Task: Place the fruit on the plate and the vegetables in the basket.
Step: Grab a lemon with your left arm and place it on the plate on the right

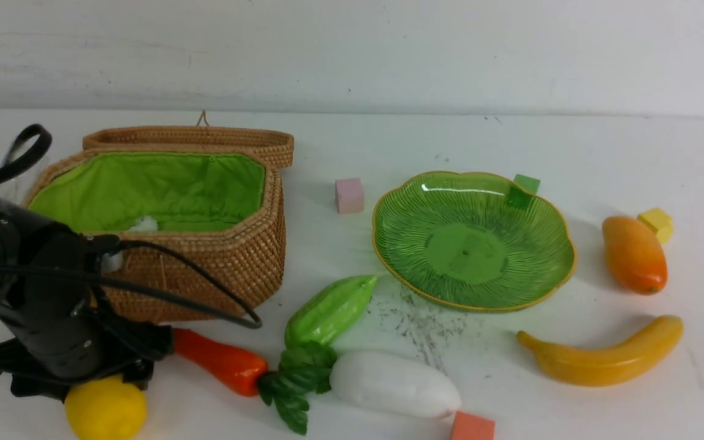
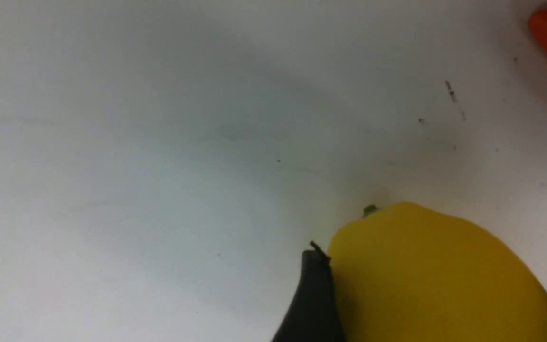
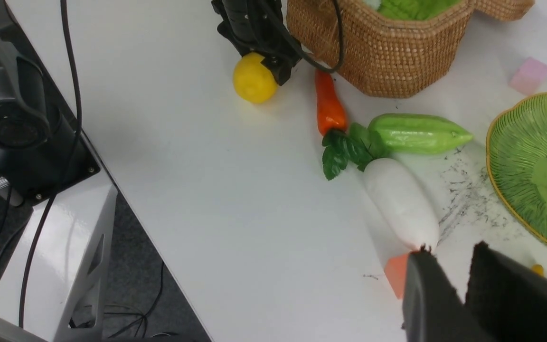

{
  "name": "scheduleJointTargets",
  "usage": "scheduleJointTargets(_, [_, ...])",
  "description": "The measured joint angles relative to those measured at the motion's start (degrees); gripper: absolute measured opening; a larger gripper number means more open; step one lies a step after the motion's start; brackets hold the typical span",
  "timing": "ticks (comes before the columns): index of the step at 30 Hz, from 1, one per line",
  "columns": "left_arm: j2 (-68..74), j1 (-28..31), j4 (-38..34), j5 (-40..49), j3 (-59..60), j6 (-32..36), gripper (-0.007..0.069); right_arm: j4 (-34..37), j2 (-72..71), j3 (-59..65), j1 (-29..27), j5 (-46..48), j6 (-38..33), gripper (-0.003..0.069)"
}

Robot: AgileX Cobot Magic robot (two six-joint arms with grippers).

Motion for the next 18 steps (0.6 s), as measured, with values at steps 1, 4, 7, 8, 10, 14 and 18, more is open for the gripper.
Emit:
scheduleJointTargets(1, [-0.24,0.00,-0.19,0.53,0.07,0.13,0.0570,0.00,0.00,0.00,0.00,-0.06,0.00,0.0142])
scheduleJointTargets(4, [-2.44,0.00,-0.44,1.26,0.12,0.25,0.0570,0.00,0.00,0.00,0.00,-0.12,0.00,0.0142])
scheduleJointTargets(7, [-4.56,0.00,-0.80,1.31,0.12,0.36,0.0570,0.00,0.00,0.00,0.00,-0.17,0.00,0.0142])
scheduleJointTargets(8, [-7.01,0.00,-1.32,1.46,0.12,0.80,0.0570,-0.14,0.00,0.00,0.00,-0.23,0.00,0.0142])
scheduleJointTargets(10, [-9.78,0.00,-2.89,1.86,0.12,1.92,0.0570,-0.34,0.00,0.00,0.00,-0.30,0.00,0.0142])
scheduleJointTargets(14, [-17.27,-0.50,-9.65,1.56,0.30,8.77,0.0570,-0.85,0.00,0.00,0.00,-0.37,0.23,0.0142])
scheduleJointTargets(18, [-23.07,-6.24,-19.51,-2.32,-0.68,20.74,0.0570,-2.63,0.00,0.00,0.00,-0.76,3.36,0.0143])
